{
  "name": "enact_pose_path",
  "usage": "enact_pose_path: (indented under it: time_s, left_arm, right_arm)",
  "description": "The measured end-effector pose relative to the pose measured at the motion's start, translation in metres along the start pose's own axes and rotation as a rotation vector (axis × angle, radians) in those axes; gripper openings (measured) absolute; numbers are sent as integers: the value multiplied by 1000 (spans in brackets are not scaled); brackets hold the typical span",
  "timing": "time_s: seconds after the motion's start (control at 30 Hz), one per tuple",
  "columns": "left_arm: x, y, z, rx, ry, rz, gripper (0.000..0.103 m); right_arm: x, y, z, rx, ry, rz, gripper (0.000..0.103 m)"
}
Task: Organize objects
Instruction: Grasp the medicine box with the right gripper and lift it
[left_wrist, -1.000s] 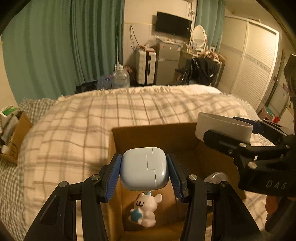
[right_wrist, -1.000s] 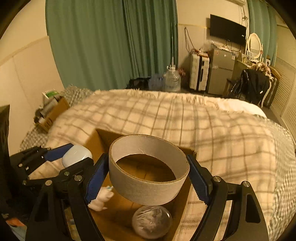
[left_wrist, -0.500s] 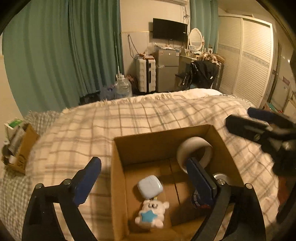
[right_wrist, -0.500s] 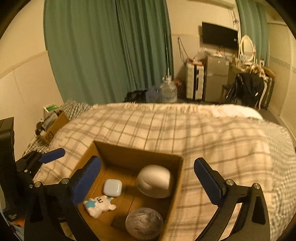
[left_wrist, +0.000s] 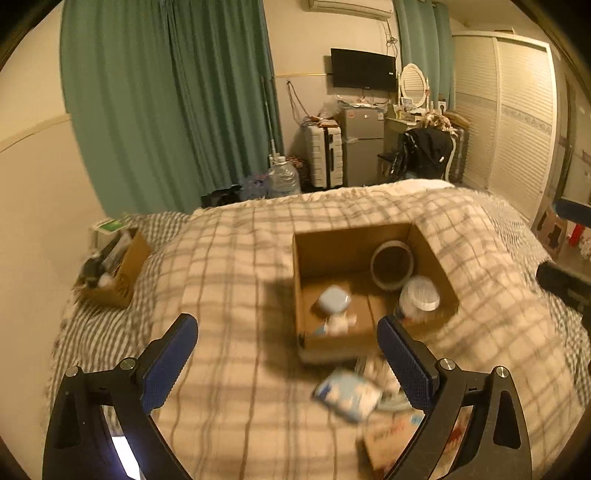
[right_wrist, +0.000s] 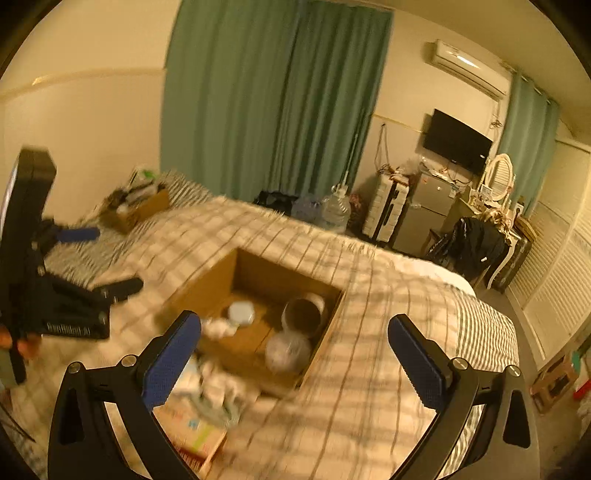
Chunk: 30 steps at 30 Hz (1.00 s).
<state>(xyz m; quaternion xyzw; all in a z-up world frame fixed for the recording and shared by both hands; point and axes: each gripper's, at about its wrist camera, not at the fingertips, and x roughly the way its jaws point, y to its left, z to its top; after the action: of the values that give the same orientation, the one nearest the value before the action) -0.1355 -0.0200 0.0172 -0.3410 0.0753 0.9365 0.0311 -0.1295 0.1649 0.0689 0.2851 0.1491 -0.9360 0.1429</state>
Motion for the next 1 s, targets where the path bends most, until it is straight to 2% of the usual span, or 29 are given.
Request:
enact_pose_path:
  time_s: [0.1,0.23,0.4,0.47,0.7,0.9,0.97,1.0]
  left_arm:
    - [-9,-1,-34,-17,16,12,100]
    - [-9,-3,-84,-82,53,16,100]
    - [2,-8,-130,-102,121,81,100]
    - [7,-5,-137,-100,156,88,100]
    - [9,11,-143,-149,160,103,100]
    - [12,24,-146,-184,168,103,100]
    - [12,28,-146,-197,168,104,100]
    - [12,29,-147,-201,170,102,100]
  right_arm:
    - [-1,20,-30,-13,44,27,102]
    - [18,48,-78,-23,129,89,102]
    - [44,87,-121,-105,231,135,101]
    - [50,101,-130,-178,252,127,101]
    - [72,146,-149,-422,310,105,101]
    - [100,153,-155,-452,378,63,84]
    - [103,153,-153,-455,381,41,66]
    - [105,154,-153,-461,380,14,63]
